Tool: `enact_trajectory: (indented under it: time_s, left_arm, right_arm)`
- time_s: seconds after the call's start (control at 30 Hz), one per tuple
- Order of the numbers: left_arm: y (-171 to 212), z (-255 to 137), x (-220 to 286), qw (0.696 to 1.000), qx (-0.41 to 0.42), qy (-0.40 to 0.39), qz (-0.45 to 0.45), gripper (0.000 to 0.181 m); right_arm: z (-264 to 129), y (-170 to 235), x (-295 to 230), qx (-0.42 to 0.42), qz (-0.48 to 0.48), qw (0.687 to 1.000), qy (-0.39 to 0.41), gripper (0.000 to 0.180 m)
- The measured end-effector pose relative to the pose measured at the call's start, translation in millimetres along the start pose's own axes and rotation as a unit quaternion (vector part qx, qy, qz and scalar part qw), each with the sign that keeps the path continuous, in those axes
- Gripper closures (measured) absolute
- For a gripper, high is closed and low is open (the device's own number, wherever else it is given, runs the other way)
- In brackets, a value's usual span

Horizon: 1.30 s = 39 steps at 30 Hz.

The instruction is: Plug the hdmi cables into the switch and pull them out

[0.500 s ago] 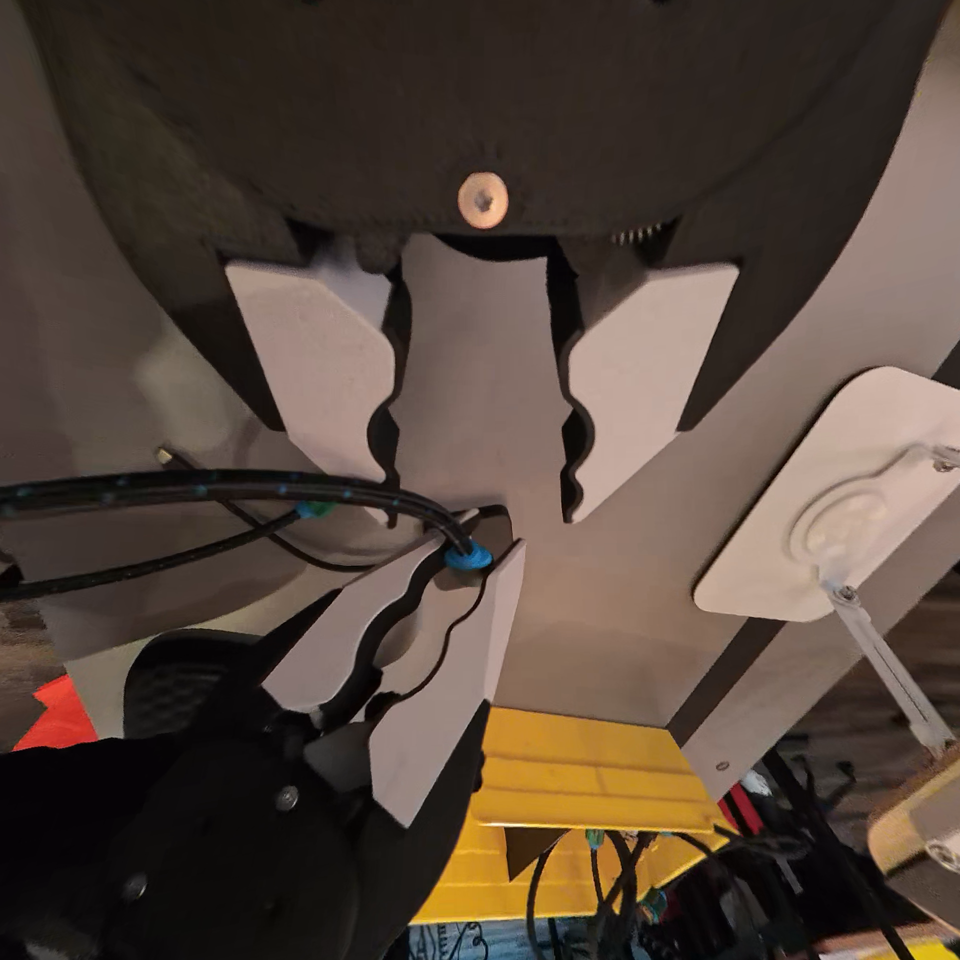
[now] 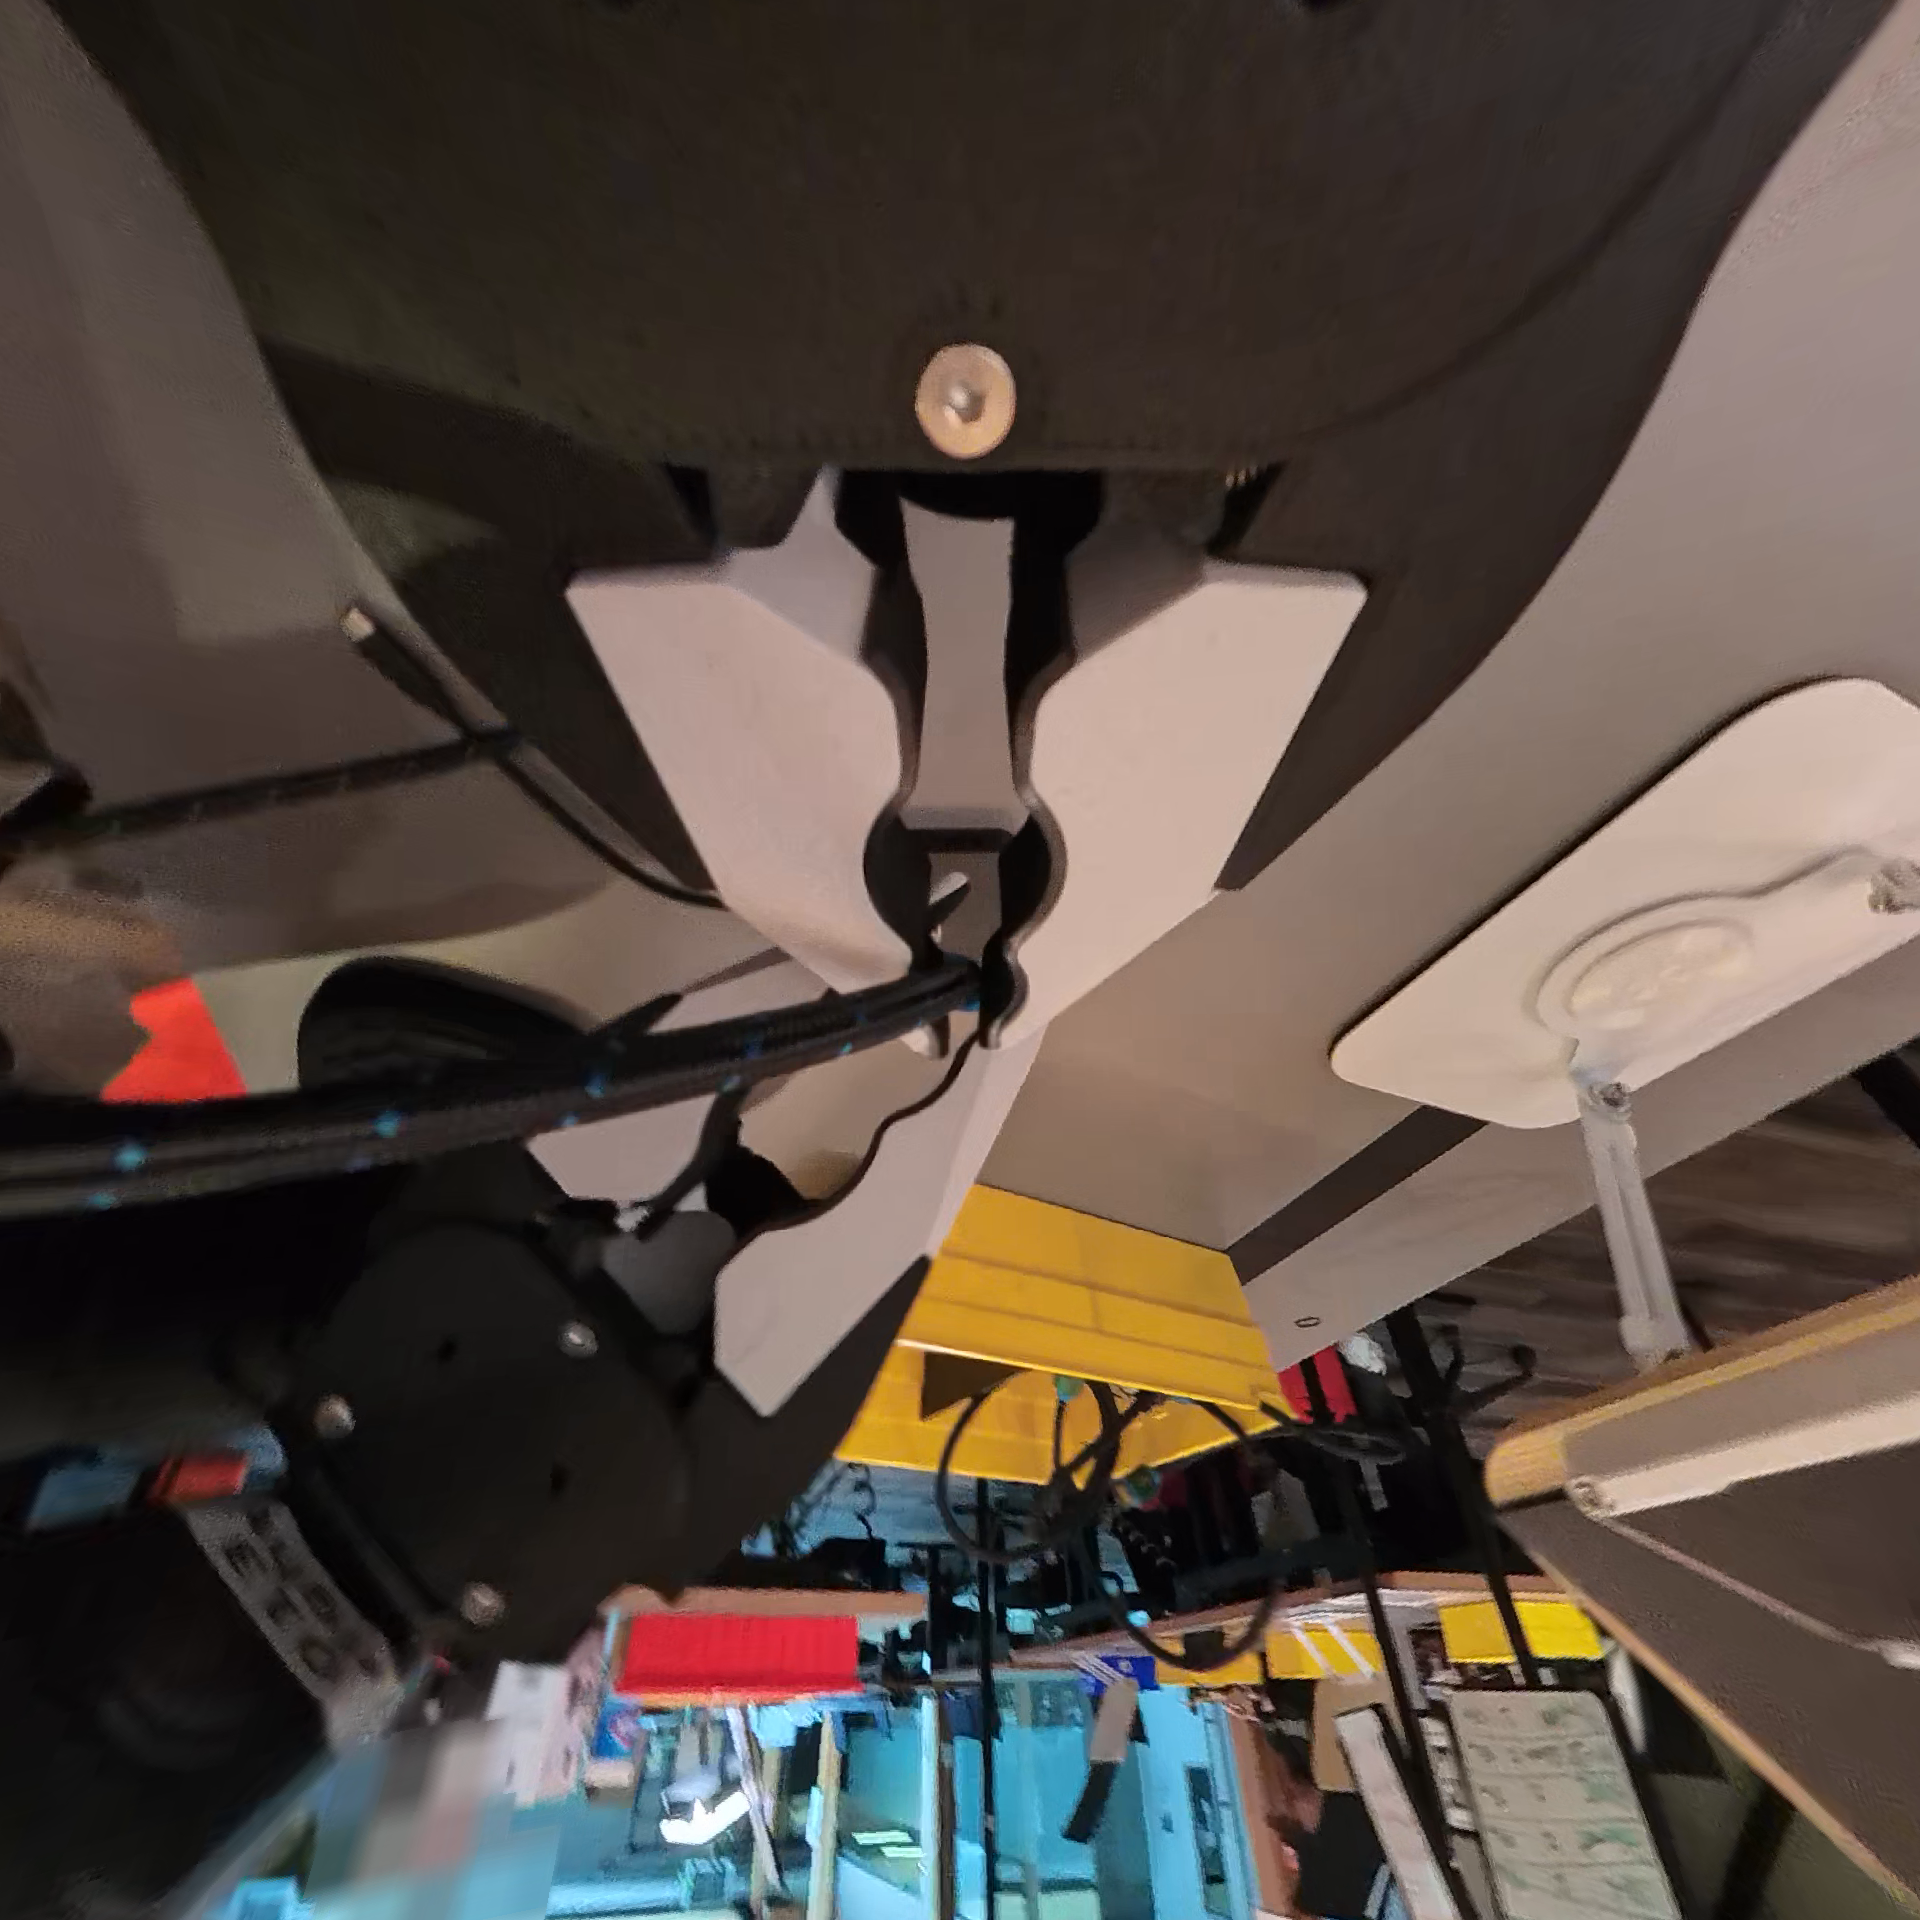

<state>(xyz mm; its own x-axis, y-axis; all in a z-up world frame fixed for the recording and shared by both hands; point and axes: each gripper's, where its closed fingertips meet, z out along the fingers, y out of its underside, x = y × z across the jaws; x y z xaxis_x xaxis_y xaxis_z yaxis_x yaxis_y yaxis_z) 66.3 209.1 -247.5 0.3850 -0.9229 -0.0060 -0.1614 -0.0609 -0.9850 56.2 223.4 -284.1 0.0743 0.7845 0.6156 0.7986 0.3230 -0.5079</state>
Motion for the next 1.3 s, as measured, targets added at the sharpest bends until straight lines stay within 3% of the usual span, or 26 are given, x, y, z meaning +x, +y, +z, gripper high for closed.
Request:
enact_trajectory:
  time_s: [0.07, 0.1, 0.27, 0.4, 0.47, 0.6, 0.7, 0.77, 0.9, 1.07, 1.3]
  left_arm:
    - [-4.9, -1.7, -6.5, 0.999, 0.018, -0.006, -0.045, 0.177]
    - [-6.7, -2.2, -8.8, 0.997, 0.025, -0.007, -0.068, 0.177]
    - [-20.0, -2.9, -14.2, 0.980, 0.075, 0.001, -0.185, 0.177]
    - [-19.5, 0.3, -14.6, 0.971, 0.081, -0.009, -0.225, 0.177]
    - [-20.8, 0.2, -15.0, 0.968, 0.088, -0.006, -0.236, 0.177]
    - [-15.8, 3.1, -10.6, 0.975, 0.068, 0.019, -0.211, 0.176]
    - [-4.8, 9.7, -4.6, 0.983, 0.023, 0.032, -0.179, 0.139]
    - [1.4, 13.8, 0.8, 0.988, -0.005, 0.035, -0.151, 0.131]
    - [0.2, 16.2, 7.4, 0.993, -0.013, 0.038, -0.115, 0.146]
    - [1.0, 18.1, 9.9, 0.991, -0.014, 0.052, -0.120, 0.146]
    - [5.4, 19.2, 4.1, 0.989, -0.014, 0.042, -0.142, 0.162]
  right_arm:
    - [-2.1, 2.5, 9.4, -0.015, -0.025, 0.999, 0.045, 0.133]
    - [-3.9, 2.7, 12.8, -0.020, -0.037, 0.997, 0.068, 0.130]
    - [-3.1, 3.9, 14.8, -0.041, -0.076, 0.988, 0.131, 0.142]
    - [-4.3, 4.2, 22.4, -0.040, -0.049, 0.986, 0.153, 0.165]
    - [-5.3, 5.0, 23.7, -0.039, -0.047, 0.987, 0.151, 0.166]
    - [-8.7, 10.1, 24.0, -0.044, -0.060, 0.988, 0.138, 0.168]
    - [-9.7, 13.9, 23.0, -0.058, -0.094, 0.986, 0.128, 0.168]
    - [-9.3, 14.3, 20.5, -0.070, -0.127, 0.982, 0.117, 0.168]
    - [-8.4, 14.5, 17.8, -0.083, -0.165, 0.978, 0.098, 0.168]
    - [-9.5, 16.5, 17.0, -0.088, -0.189, 0.975, 0.079, 0.169]
    - [-9.7, 16.2, 15.7, -0.092, -0.194, 0.973, 0.087, 0.169]
